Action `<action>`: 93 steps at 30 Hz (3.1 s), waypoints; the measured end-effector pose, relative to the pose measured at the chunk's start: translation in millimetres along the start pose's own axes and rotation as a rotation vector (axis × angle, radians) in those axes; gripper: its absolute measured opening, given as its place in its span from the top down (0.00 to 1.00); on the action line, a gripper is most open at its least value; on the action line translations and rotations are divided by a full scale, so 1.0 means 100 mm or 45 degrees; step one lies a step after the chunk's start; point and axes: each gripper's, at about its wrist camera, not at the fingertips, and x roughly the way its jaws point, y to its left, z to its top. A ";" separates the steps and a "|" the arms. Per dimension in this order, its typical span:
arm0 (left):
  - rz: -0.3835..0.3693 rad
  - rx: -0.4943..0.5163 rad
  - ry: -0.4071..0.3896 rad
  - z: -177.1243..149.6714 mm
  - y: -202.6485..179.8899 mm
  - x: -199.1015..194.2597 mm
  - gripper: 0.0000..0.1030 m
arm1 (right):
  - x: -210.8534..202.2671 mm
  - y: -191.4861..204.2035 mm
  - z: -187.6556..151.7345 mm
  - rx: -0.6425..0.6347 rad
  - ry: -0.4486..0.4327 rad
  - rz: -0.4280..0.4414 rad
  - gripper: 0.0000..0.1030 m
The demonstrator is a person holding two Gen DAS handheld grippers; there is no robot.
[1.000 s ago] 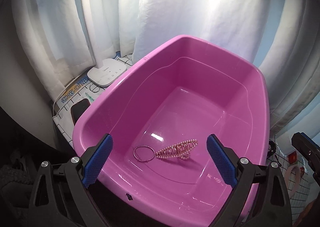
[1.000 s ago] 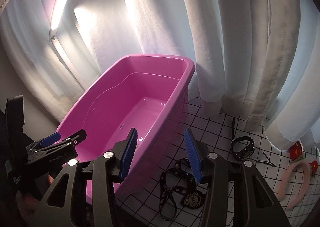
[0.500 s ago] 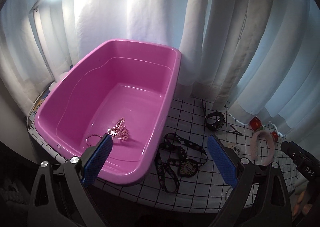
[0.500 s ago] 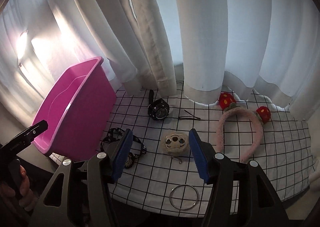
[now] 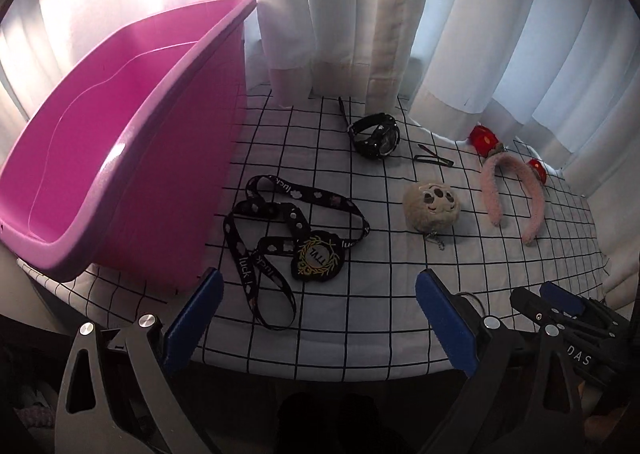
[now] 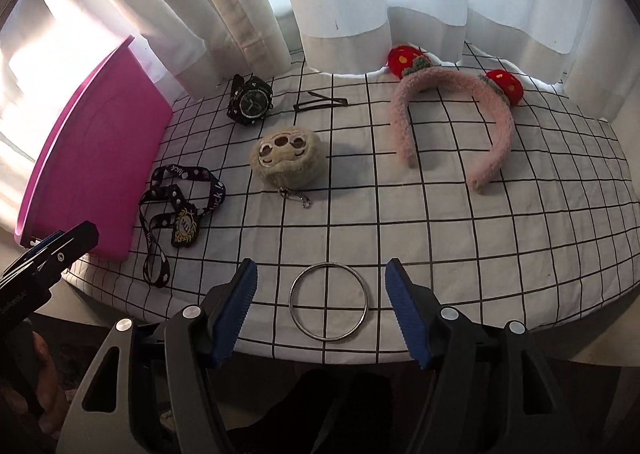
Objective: Organize jewelry
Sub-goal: 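Move both tools back over the table toward the lanyard and second bangle, then grasp the black lanyard badge with the left tool while the right tool grips the second bangle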
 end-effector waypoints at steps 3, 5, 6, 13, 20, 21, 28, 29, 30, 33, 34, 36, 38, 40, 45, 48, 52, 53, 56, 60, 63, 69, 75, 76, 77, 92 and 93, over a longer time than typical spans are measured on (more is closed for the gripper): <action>-0.018 0.002 0.069 -0.08 0.00 0.21 0.06 | 0.17 0.04 -0.11 -0.028 0.039 -0.019 0.37; -0.042 -0.004 0.105 -0.12 0.02 0.32 0.06 | 0.28 0.05 -0.16 -0.042 0.065 -0.026 0.36; -0.051 -0.009 0.125 -0.14 0.03 0.39 0.06 | 0.34 0.05 -0.18 -0.046 0.081 -0.027 0.36; -0.031 -0.021 0.195 -0.21 0.09 0.78 0.06 | 0.67 0.04 -0.26 -0.050 0.149 -0.059 0.35; 0.001 0.000 0.202 -0.22 0.14 0.98 0.06 | 0.79 0.08 -0.27 -0.061 0.169 -0.059 0.34; 0.007 0.001 0.205 -0.22 0.15 1.00 0.06 | 0.80 0.08 -0.27 -0.063 0.173 -0.058 0.34; 0.034 -0.008 0.203 -0.18 0.21 1.14 0.06 | 0.90 0.15 -0.25 -0.095 0.156 -0.170 0.33; 0.040 -0.008 0.206 -0.16 0.22 1.16 0.06 | 0.90 0.16 -0.26 -0.099 0.151 -0.176 0.33; 0.041 -0.010 0.206 -0.15 0.22 1.18 0.06 | 0.90 0.16 -0.25 -0.102 0.153 -0.188 0.33; 0.038 -0.015 0.204 -0.13 0.23 1.23 0.06 | 0.78 0.13 -0.23 -0.062 0.100 -0.168 0.33; 0.039 -0.013 0.202 -0.13 0.23 1.23 0.06 | 0.74 0.12 -0.22 -0.055 0.077 -0.167 0.33; 0.038 -0.014 0.203 -0.12 0.25 1.26 0.06 | 0.76 0.10 -0.19 -0.061 0.100 -0.190 0.32; 0.034 -0.025 0.215 -0.11 0.26 1.30 0.06 | 0.81 0.05 -0.22 -0.042 0.142 -0.197 0.32; 0.030 -0.029 0.218 -0.12 0.26 1.30 0.06 | 0.84 0.01 -0.26 -0.021 0.171 -0.173 0.32; 0.038 -0.021 0.224 -0.10 0.26 1.37 0.06 | 0.89 0.08 -0.27 -0.084 0.170 -0.185 0.22; 0.047 -0.023 0.233 -0.09 0.27 1.42 0.06 | 0.97 0.21 -0.33 -0.186 0.175 -0.243 0.13; 0.084 0.005 0.218 -0.05 0.24 1.48 0.06 | 0.98 0.18 -0.32 -0.160 0.154 -0.244 0.10; 0.088 0.009 0.214 -0.05 0.24 1.49 0.06 | 0.98 0.16 -0.30 -0.151 0.162 -0.249 0.10; 0.096 0.011 0.205 -0.03 0.24 1.52 0.05 | 0.97 0.07 -0.28 -0.092 0.141 -0.269 0.10; 0.100 0.004 0.195 -0.01 0.21 1.56 0.05 | 0.99 0.08 -0.24 -0.089 0.108 -0.281 0.08; 0.100 0.005 0.191 -0.02 0.21 1.56 0.05 | 0.98 0.09 -0.27 -0.093 0.052 -0.281 0.08; 0.098 0.005 0.193 -0.05 0.21 1.54 0.05 | 0.93 0.07 -0.33 -0.118 0.030 -0.270 0.08; 0.102 -0.009 0.220 0.01 0.22 1.59 0.05 | 0.94 0.06 -0.33 -0.114 0.033 -0.270 0.08; 0.102 -0.015 0.222 0.03 0.23 1.59 0.05 | 0.94 0.07 -0.32 -0.117 0.037 -0.271 0.08; 0.104 -0.019 0.222 0.04 0.23 1.60 0.05 | 0.94 0.07 -0.32 -0.114 0.041 -0.270 0.08; 0.110 -0.024 0.155 0.03 0.19 1.48 0.42 | 0.96 0.11 -0.31 -0.146 0.077 -0.237 0.11; 0.107 -0.014 0.154 0.04 0.17 1.47 0.47 | 0.95 0.11 -0.32 -0.147 0.075 -0.239 0.12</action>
